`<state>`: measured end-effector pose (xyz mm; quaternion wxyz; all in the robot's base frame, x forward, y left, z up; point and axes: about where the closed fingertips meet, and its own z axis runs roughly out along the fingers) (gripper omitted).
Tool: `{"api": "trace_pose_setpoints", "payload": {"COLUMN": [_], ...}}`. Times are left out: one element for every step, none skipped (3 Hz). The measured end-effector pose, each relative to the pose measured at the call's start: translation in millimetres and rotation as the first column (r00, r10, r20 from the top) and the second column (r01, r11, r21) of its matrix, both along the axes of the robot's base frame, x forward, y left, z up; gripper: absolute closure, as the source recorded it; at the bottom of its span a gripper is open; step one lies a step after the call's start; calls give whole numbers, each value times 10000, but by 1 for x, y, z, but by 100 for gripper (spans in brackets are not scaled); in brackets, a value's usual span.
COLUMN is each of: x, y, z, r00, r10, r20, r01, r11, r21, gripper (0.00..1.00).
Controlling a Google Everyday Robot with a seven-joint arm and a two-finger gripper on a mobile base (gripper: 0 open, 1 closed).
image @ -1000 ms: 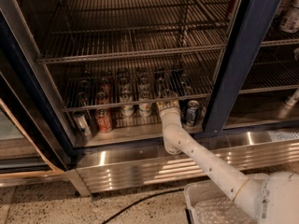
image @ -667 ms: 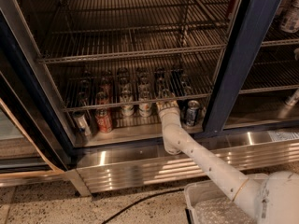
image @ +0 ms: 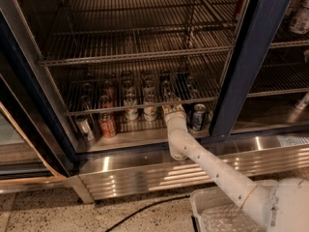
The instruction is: Pick redbull can from bottom shelf of fridge
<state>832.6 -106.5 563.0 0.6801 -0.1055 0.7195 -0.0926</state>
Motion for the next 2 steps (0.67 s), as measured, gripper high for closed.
{"api": "trace_pose_setpoints", "payload": {"x": [-8,-19], "y": [-4,-8], "z": [6,18], "r00": [10000,9996], "r10": [71,242], "r20": [36,107], "r01": [-72,-248], "r11": [9999,9980], "r21": [139,576], "gripper": [100,100]}}
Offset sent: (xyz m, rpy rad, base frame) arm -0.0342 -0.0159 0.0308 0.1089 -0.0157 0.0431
